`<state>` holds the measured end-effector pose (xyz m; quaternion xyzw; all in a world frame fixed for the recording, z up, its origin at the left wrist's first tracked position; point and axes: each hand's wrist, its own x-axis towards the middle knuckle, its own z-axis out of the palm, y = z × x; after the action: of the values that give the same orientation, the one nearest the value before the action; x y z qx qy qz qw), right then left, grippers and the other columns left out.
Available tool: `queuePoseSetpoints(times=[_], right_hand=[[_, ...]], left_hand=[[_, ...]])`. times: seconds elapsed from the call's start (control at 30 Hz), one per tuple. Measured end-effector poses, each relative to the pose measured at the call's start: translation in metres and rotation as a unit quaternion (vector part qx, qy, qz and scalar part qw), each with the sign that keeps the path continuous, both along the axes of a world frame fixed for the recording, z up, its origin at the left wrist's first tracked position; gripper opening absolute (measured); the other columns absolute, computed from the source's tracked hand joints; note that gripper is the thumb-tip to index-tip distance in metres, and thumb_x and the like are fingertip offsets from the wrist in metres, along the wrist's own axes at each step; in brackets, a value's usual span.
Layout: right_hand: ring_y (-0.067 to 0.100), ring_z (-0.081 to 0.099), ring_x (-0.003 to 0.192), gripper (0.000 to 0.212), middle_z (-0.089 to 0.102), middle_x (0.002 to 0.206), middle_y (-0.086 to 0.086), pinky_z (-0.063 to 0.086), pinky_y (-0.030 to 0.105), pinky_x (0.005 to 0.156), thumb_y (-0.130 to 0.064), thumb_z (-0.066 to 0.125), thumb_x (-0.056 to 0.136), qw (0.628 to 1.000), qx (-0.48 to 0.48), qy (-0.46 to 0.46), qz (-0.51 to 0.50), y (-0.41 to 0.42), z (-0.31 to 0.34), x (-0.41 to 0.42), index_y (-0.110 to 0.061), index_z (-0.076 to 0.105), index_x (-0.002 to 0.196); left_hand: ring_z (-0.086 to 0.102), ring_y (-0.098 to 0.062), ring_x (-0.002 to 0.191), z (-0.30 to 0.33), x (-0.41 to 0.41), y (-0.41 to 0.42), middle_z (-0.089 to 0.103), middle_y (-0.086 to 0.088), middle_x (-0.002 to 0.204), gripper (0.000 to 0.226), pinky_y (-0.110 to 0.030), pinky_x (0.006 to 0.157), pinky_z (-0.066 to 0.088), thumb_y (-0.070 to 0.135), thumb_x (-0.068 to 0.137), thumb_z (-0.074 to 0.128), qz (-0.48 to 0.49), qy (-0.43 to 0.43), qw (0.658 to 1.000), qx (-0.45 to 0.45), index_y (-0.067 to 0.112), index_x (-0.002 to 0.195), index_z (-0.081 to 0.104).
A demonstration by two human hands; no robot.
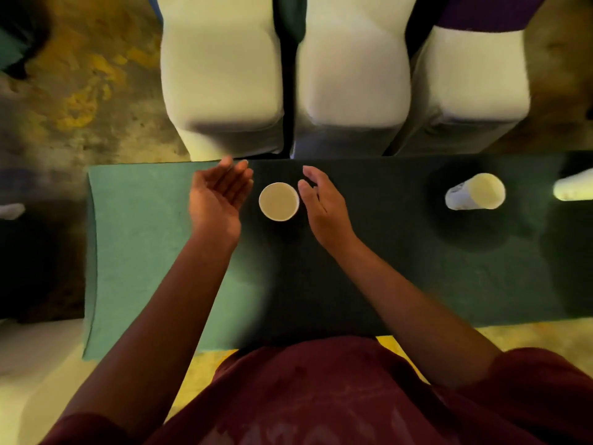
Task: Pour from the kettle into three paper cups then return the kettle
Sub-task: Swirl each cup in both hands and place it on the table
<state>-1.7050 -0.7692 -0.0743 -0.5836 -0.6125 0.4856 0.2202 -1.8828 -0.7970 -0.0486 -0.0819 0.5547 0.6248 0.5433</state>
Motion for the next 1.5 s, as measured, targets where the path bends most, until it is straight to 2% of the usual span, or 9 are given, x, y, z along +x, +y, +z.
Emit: queuePoseSetpoints(times=[0.23, 0.53, 0.67, 0.7, 0.83, 0.93, 1.1, 1.3, 1.5], right_hand=[[0.017, 0.059, 0.123, 0.049, 0.058, 0.142, 0.000, 0.050, 0.044, 0.104, -0.041, 0.051, 0.098, 0.996, 0.063, -0.019, -0.055, -0.020, 0.061, 0.060, -0.017, 0.052, 0.142], [0.012, 0.063, 0.113, 0.035, 0.059, 0.126, -0.010, 0.055, 0.039, 0.097, -0.022, 0.059, 0.098, 0.979, 0.130, -0.003, -0.157, -0.052, 0.130, 0.151, -0.017, 0.059, 0.133], [0.002, 0.061, 0.109, 0.032, 0.062, 0.122, -0.010, 0.052, 0.025, 0.095, -0.018, 0.060, 0.097, 0.974, 0.139, 0.004, -0.178, -0.057, 0.143, 0.177, -0.017, 0.062, 0.129], [-0.002, 0.060, 0.107, 0.031, 0.062, 0.120, -0.012, 0.050, 0.020, 0.094, -0.018, 0.060, 0.097, 0.961, 0.172, 0.006, -0.216, -0.072, 0.158, 0.246, -0.017, 0.063, 0.128], [-0.006, 0.060, 0.105, 0.032, 0.064, 0.124, -0.008, 0.047, 0.007, 0.085, -0.018, 0.061, 0.096, 0.956, 0.164, -0.008, -0.244, -0.096, 0.155, 0.301, -0.018, 0.063, 0.127], [-0.016, 0.058, 0.103, 0.030, 0.065, 0.125, -0.008, 0.044, 0.002, 0.083, -0.019, 0.061, 0.096, 0.947, 0.162, -0.020, -0.275, -0.113, 0.157, 0.367, -0.022, 0.064, 0.125], [0.000, 0.064, 0.105, 0.026, 0.068, 0.120, -0.006, 0.050, 0.015, 0.089, -0.018, 0.062, 0.096, 0.929, 0.196, -0.021, -0.312, -0.127, 0.177, 0.483, -0.022, 0.069, 0.120], [0.004, 0.066, 0.104, 0.022, 0.070, 0.118, -0.002, 0.053, 0.023, 0.090, -0.019, 0.061, 0.094, 0.909, 0.208, -0.010, -0.360, -0.142, 0.178, 0.585, -0.021, 0.071, 0.113], [0.007, 0.067, 0.102, 0.024, 0.072, 0.113, 0.001, 0.050, 0.019, 0.088, -0.022, 0.061, 0.091, 0.884, 0.201, 0.007, -0.423, -0.137, 0.166, 0.668, -0.017, 0.073, 0.111]], left_hand=[[0.071, -0.024, 0.093, 0.039, 0.047, 0.011, 0.075, -0.011, 0.104, 0.032, -0.035, 0.084, 0.057, 0.015, 0.101, 0.038, -0.105, 0.072, 0.991, 0.042, 0.010, 0.111, 0.067], [0.071, -0.021, 0.095, 0.059, 0.135, 0.019, 0.076, -0.009, 0.105, 0.034, -0.032, 0.081, 0.056, 0.011, 0.096, 0.042, -0.261, 0.198, 0.937, 0.121, 0.007, 0.118, 0.068], [0.069, -0.025, 0.104, 0.073, 0.162, 0.035, 0.074, -0.010, 0.109, 0.031, -0.039, 0.092, 0.055, 0.011, 0.097, 0.043, -0.311, 0.258, 0.901, 0.161, 0.018, 0.110, 0.070], [0.068, -0.027, 0.107, 0.088, 0.233, 0.039, 0.073, -0.011, 0.112, 0.030, -0.041, 0.094, 0.054, 0.012, 0.097, 0.044, -0.332, 0.267, 0.880, 0.208, 0.019, 0.111, 0.070], [0.068, -0.025, 0.107, 0.095, 0.282, 0.036, 0.073, -0.010, 0.112, 0.029, -0.038, 0.093, 0.055, 0.012, 0.100, 0.044, -0.342, 0.272, 0.873, 0.216, 0.017, 0.113, 0.069], [0.070, -0.023, 0.101, 0.093, 0.344, 0.026, 0.074, -0.009, 0.105, 0.029, -0.036, 0.089, 0.057, 0.010, 0.100, 0.043, -0.361, 0.224, 0.881, 0.207, 0.010, 0.112, 0.069], [0.069, -0.030, 0.108, 0.100, 0.459, 0.018, 0.076, -0.010, 0.105, 0.027, -0.038, 0.087, 0.056, 0.017, 0.100, 0.043, -0.391, 0.174, 0.880, 0.204, 0.011, 0.108, 0.068], [0.071, -0.026, 0.107, 0.114, 0.566, 0.025, 0.076, -0.012, 0.109, 0.030, -0.039, 0.093, 0.056, 0.018, 0.098, 0.048, -0.411, 0.151, 0.874, 0.212, 0.007, 0.117, 0.067], [0.071, -0.026, 0.108, 0.115, 0.656, 0.049, 0.076, -0.010, 0.108, 0.030, -0.034, 0.085, 0.056, 0.016, 0.099, 0.044, -0.457, 0.145, 0.849, 0.222, 0.004, 0.116, 0.066]])
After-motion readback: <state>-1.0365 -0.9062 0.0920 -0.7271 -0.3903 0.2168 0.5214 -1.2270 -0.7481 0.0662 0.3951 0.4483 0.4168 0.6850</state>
